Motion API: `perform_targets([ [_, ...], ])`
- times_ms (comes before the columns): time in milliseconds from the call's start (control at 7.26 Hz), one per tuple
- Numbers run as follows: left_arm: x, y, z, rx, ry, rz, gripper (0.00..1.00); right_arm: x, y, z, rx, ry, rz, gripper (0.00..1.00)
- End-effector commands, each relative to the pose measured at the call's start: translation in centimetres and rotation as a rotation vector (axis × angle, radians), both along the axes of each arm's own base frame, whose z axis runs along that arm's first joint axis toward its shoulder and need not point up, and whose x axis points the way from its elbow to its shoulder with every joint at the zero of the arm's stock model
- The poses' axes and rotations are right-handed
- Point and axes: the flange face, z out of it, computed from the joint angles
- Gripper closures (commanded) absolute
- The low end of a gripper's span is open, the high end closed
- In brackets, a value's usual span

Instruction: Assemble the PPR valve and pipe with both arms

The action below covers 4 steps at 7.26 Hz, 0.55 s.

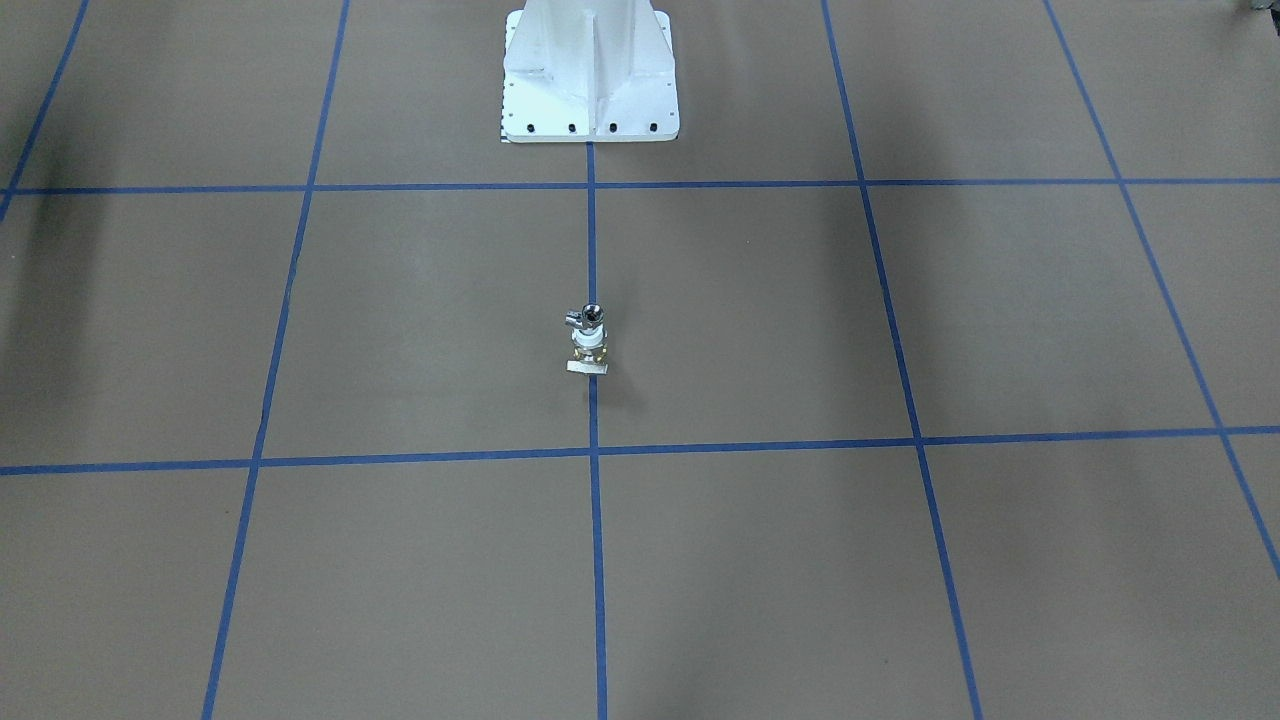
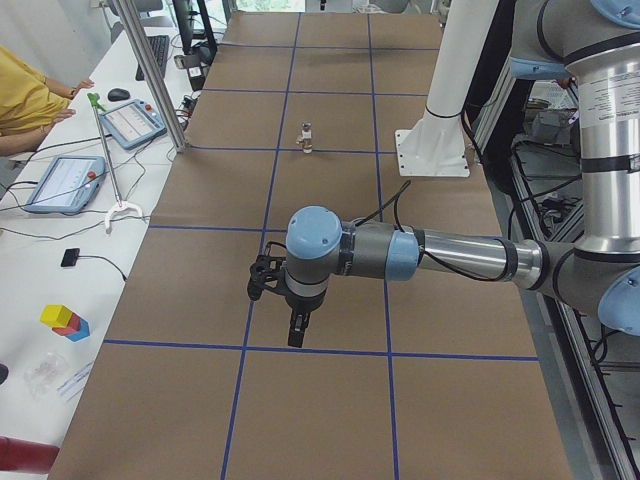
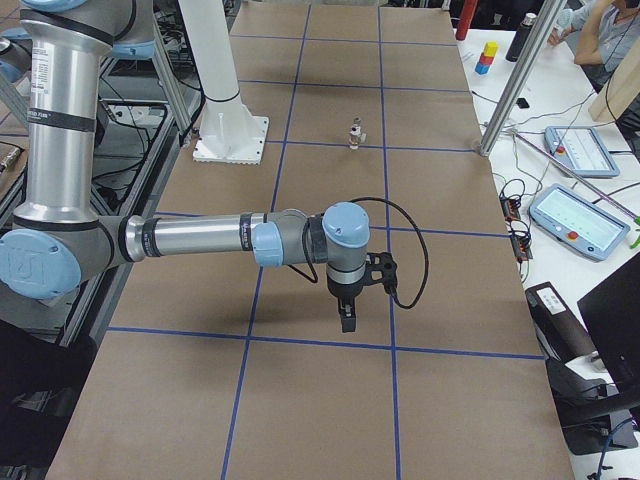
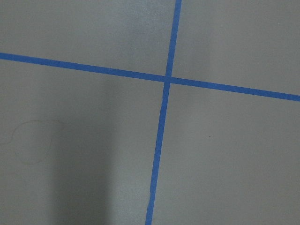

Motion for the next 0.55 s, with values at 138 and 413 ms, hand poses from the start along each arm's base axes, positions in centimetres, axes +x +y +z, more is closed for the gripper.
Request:
perform_targets([
  [138, -0.01, 0.27, 0.98, -0.022, -0.001, -0.001, 0.00, 0.07, 0.28, 0.00, -0.004, -0.001, 0.004, 0.00],
  [413, -0.04, 0.87, 1.47, -0.034, -0.001, -0.004, 0.00, 0.03, 0.30, 0.20, -0.011, -0.006, 0.006, 0.00],
])
